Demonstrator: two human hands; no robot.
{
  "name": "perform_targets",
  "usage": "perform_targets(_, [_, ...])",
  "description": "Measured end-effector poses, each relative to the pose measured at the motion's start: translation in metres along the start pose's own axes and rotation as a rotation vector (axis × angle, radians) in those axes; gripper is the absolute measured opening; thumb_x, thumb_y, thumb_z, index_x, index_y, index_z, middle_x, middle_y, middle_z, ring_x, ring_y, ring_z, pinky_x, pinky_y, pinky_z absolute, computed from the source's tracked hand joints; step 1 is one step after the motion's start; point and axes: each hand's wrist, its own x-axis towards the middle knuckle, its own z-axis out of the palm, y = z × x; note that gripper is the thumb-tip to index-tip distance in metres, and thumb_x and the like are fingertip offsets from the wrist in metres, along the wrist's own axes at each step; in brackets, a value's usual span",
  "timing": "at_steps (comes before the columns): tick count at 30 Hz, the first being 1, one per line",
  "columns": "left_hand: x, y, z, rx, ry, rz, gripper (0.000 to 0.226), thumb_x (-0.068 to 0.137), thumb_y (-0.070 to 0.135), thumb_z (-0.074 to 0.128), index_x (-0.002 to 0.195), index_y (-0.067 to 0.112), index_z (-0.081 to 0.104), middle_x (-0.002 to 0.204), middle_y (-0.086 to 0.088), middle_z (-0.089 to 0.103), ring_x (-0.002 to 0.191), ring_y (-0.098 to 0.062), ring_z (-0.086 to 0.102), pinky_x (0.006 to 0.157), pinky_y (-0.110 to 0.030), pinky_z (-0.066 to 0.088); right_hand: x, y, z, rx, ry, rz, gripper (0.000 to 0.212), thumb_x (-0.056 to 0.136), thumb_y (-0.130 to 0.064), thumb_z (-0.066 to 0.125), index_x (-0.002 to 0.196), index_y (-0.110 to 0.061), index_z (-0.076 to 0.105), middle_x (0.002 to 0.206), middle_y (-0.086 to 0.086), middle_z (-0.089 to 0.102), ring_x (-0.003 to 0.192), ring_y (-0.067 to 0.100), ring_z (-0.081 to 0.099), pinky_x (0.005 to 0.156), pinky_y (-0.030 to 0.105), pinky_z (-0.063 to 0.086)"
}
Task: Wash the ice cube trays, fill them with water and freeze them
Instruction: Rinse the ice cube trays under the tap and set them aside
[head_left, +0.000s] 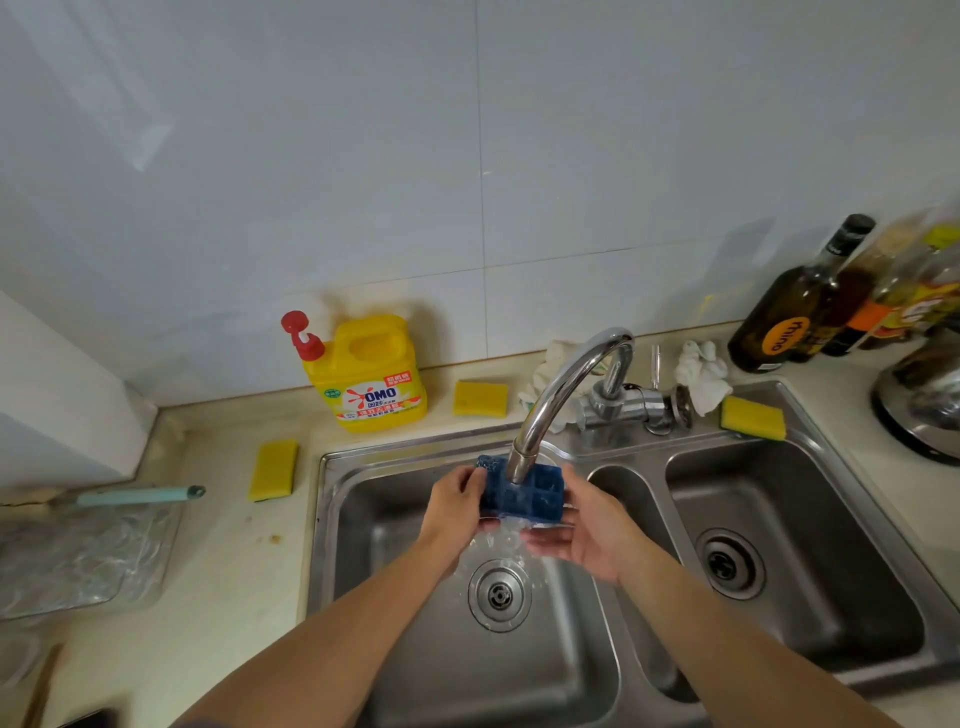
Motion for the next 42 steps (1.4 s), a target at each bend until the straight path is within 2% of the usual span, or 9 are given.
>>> perform_targets(5, [0.0,-0.004,0.008,-0.028,-0.124,-0.078,0.022,0.107,0.021,0.045,0.11,0.01,0.064,0.105,-0.019,0.068,0.078,-0.022,0.07,0.065,-0.028,0.058,-0.001,-0.003,-0.013,-0.082,0.049,-0.004,0.063,0.099,-0.062,0.05,0.124,-0.005,0.061,0.107,0.027,0.069,0.066,0.03,0.067,0.059,0.036,0.056])
perform_targets(10, [-0.001,-0.007,0.013,0.032,-0.201,-0.167,0.026,0.108,0.021,0.04,0.115,0.012,0.063,0.107,-0.017,0.072,0.079,-0.025,0.075,0.072,-0.037,0.061,-0.004,-0.002,-0.017,-0.11,0.081,-0.006,0.058,0.099,-0.056,0.055,0.119,-0.002,0.062,0.094,0.024,0.068,0.06,0.025,0.063,0.053,0.032,0.051])
perform_targets(16, [-0.003,-0.013,0.009,0.215,-0.166,-0.158,0.024,0.107,0.026,0.042,0.103,0.023,0.066,0.098,-0.006,0.073,0.089,-0.022,0.073,0.077,-0.036,0.061,-0.011,0.001,-0.016,-0.186,0.077,-0.052,0.039,0.099,-0.039,0.06,0.114,-0.003,0.066,0.097,0.023,0.068,0.072,0.027,0.066,0.06,0.034,0.056])
perform_targets(20, [-0.007,-0.019,-0.002,0.238,-0.176,-0.185,0.026,0.106,0.023,0.044,0.101,0.021,0.069,0.101,-0.011,0.074,0.093,-0.028,0.071,0.086,-0.042,0.058,-0.011,0.008,-0.013,-0.306,0.094,-0.13,0.03,0.097,-0.03,0.064,0.11,-0.003,0.07,0.088,0.017,0.069,0.065,0.021,0.065,0.057,0.032,0.054])
perform_targets(24, [-0.012,-0.024,-0.007,0.219,-0.156,-0.217,0.025,0.105,0.018,0.046,0.109,0.009,0.069,0.095,-0.012,0.071,0.077,-0.022,0.064,0.074,-0.035,0.052,-0.013,0.016,-0.015,-0.487,0.122,-0.188,0.026,0.094,-0.029,0.066,0.108,-0.007,0.067,0.096,0.014,0.072,0.07,0.02,0.068,0.058,0.031,0.055])
perform_targets(29, [-0.018,-0.026,-0.004,0.298,-0.119,-0.216,0.021,0.104,0.022,0.051,0.109,0.01,0.067,0.1,-0.013,0.071,0.077,-0.02,0.062,0.072,-0.03,0.053,-0.019,0.025,-0.021,-0.793,0.186,-0.282,0.016,0.088,-0.027,0.069,0.102,-0.023,0.066,0.096,-0.001,0.07,0.087,0.014,0.068,0.069,0.028,0.056])
perform_targets(34, [-0.024,-0.03,0.006,0.487,-0.113,-0.121,0.022,0.104,0.026,0.05,0.111,0.014,0.066,0.104,-0.008,0.071,0.094,-0.02,0.068,0.086,-0.034,0.057,-0.035,0.032,-0.031,-0.926,0.24,-0.449,0.018,0.082,-0.017,0.073,0.097,-0.024,0.065,0.09,-0.005,0.067,0.074,0.004,0.061,0.059,0.01,0.046])
perform_targets(38, [-0.026,-0.026,0.017,0.553,-0.126,-0.103,0.026,0.103,0.028,0.051,0.106,0.011,0.069,0.103,-0.013,0.072,0.096,-0.027,0.07,0.094,-0.044,0.057,-0.048,0.03,-0.041,-0.986,0.369,-0.588,0.02,0.079,-0.013,0.075,0.098,-0.016,0.068,0.088,-0.007,0.064,0.077,0.002,0.059,0.065,0.01,0.047])
perform_targets(42, [-0.031,-0.024,0.026,0.57,-0.178,-0.074,0.027,0.103,0.026,0.05,0.109,0.007,0.069,0.098,-0.013,0.07,0.086,-0.024,0.068,0.087,-0.041,0.057,-0.064,0.015,-0.051,-0.922,0.421,-0.666,0.025,0.081,-0.019,0.076,0.103,-0.024,0.065,0.095,-0.01,0.063,0.085,0.005,0.061,0.074,0.023,0.051])
